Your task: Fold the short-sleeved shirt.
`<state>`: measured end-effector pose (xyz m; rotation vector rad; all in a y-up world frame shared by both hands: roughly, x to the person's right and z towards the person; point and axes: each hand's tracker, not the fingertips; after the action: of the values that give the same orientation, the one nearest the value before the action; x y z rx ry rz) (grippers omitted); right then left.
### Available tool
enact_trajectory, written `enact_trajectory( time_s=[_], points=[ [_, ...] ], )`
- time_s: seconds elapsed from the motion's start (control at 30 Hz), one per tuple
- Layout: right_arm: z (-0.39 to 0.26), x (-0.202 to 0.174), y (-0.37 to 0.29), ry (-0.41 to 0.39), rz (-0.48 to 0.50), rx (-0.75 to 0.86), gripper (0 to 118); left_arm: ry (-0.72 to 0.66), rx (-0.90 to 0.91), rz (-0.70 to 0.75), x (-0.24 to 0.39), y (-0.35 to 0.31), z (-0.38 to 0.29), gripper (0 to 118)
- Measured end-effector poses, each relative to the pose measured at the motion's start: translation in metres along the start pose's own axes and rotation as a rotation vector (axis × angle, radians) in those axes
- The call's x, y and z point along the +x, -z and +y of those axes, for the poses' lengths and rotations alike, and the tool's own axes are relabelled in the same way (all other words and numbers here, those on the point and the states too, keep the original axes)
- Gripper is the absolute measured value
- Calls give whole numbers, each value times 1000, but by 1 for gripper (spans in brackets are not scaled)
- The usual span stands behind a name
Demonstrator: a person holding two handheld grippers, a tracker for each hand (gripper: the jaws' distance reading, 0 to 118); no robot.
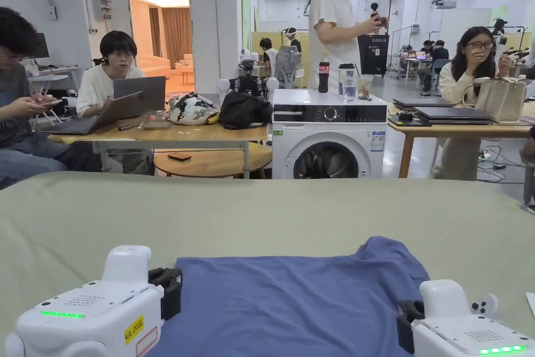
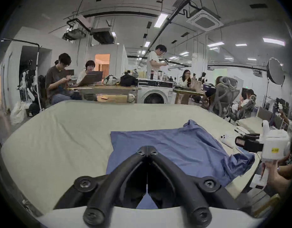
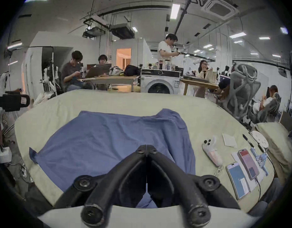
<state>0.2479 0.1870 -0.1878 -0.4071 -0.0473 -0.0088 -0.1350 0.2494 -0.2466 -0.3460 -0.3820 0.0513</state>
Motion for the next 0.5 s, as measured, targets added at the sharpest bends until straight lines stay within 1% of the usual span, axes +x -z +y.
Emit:
enact_trajectory(
  time_s=[0.03, 0.07, 0.13, 0.2, 0.23, 0.3, 0.33, 0.43, 0.5],
  points=[
    [0, 3, -1, 16, 60, -8, 0, -3, -3, 2, -3, -1, -1, 0],
    [-1, 4, -3, 17, 49, -4, 0, -11, -8, 0, -8, -3, -3, 0],
    [-1, 5, -6, 7, 32, -11, 0, -66, -50, -57, -25, -6, -9, 0],
    [-4, 9, -13, 10, 42, -12, 0, -76, -58, -8, -42, -12, -23, 0],
    [-5, 11, -15, 8, 41, -12, 0, -68, -81, 19, -49, -15, -30, 5],
    [-7, 15, -20, 5, 41, -18, 0, -51, -123, 25, -65, -26, -48, 38],
    [-8, 17, -21, 10, 46, -22, 0, -62, -144, 12, -71, -30, -55, 50],
    [-12, 22, -21, 60, 74, -50, 0, -89, -249, 52, -84, -33, -78, 51],
    [-16, 26, -22, 106, 89, -60, 0, -112, -305, 54, -90, -29, -92, 51]
  ],
)
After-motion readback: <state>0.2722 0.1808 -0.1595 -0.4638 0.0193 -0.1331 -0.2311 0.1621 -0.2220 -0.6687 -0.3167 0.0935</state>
